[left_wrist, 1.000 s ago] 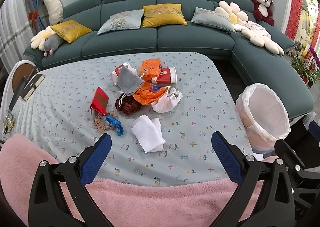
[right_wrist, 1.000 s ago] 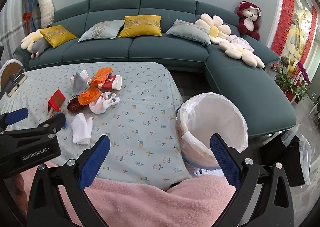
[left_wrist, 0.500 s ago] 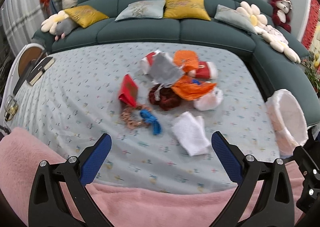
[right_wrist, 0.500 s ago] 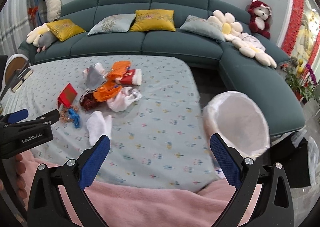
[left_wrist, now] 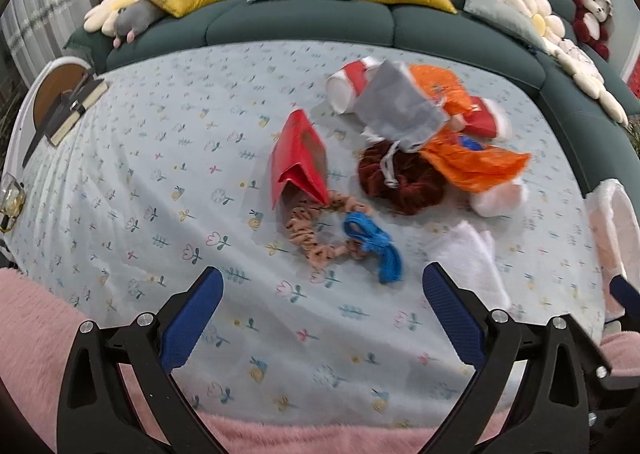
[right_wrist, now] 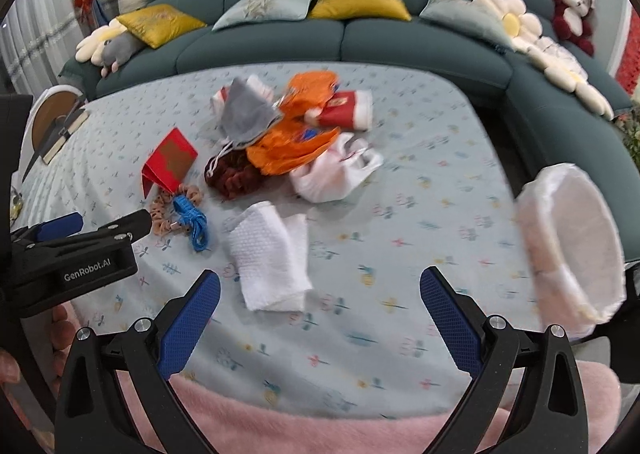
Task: Collect trash
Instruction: 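Grasp the white wet wipe with the right tool while the left tool grasps the pink scrunchie, then carry the wipe and scrunchie in both tools over the white bin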
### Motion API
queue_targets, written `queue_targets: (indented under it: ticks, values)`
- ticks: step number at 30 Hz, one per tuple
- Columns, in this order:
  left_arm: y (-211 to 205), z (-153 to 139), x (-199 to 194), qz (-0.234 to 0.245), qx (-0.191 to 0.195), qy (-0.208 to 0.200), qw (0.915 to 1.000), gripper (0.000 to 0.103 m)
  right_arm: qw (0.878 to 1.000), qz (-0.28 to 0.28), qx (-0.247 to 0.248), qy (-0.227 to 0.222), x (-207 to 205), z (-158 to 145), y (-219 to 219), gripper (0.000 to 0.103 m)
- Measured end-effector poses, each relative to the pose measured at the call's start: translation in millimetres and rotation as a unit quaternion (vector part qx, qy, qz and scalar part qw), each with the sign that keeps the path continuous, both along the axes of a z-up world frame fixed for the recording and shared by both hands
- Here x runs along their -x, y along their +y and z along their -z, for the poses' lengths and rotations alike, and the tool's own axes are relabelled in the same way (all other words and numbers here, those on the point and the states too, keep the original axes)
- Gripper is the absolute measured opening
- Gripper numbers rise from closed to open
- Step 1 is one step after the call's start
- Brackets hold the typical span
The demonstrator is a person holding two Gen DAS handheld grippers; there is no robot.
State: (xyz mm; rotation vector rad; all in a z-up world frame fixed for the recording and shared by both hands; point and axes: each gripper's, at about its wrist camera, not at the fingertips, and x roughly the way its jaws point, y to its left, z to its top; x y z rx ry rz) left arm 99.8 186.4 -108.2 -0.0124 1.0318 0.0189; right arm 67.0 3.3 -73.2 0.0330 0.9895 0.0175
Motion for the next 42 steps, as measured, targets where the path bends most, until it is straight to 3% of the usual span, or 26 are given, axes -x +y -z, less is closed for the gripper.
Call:
queue_targets:
  ticks: [10,12,16,18,21,22,26,28,31,39,41,42]
  values:
    - [-1,35,-31,-0.004,0.042,0.039,0.9984,0.093,0.999,-0.011,-0.001,0.051,-36,47,25,0.083]
    - [-4,40,-35,0.0,0.049,0.044,0.9978,0.088,0.998,-0.014,-0.003,0.066,-40,57,27,0.073]
    - [-7,56,-43,0.002,0.07,0.067,0.9953,0.07,0.996,-0.019,-0.011,0.088,-39,71,29,0.063]
    - [-8,60,-43,0.005,0.077,0.074,0.9943,0.066,0.995,-0.023,-0.017,0.097,-37,77,30,0.051]
    - [-13,61,-45,0.009,0.083,0.077,0.9936,0.057,0.995,-0.025,-0.018,0.094,-35,78,30,0.047]
    - [-13,61,-44,0.012,0.084,0.078,0.9933,0.051,0.995,-0.025,-0.019,0.094,-36,78,29,0.045]
    - [-16,62,-40,0.019,0.099,0.084,0.9913,0.03,0.994,-0.026,-0.036,0.095,-37,77,23,0.024]
    - [-16,63,-36,0.022,0.104,0.089,0.9904,0.01,0.994,-0.023,-0.044,0.097,-37,75,20,0.018]
    - [-15,61,-30,0.021,0.112,0.092,0.9893,0.005,0.994,-0.018,-0.051,0.091,-33,69,15,0.016]
    - [-14,38,-4,0.03,0.112,0.072,0.9906,0.003,0.997,-0.006,-0.056,0.055,-18,41,-4,0.015]
    - [-20,35,-3,0.03,0.111,0.076,0.9905,0.008,0.997,-0.001,-0.055,0.049,-13,34,-11,0.015]
    - [-21,34,0,0.028,0.108,0.08,0.9906,0.016,0.997,0.004,-0.056,0.045,-10,31,-16,0.015]
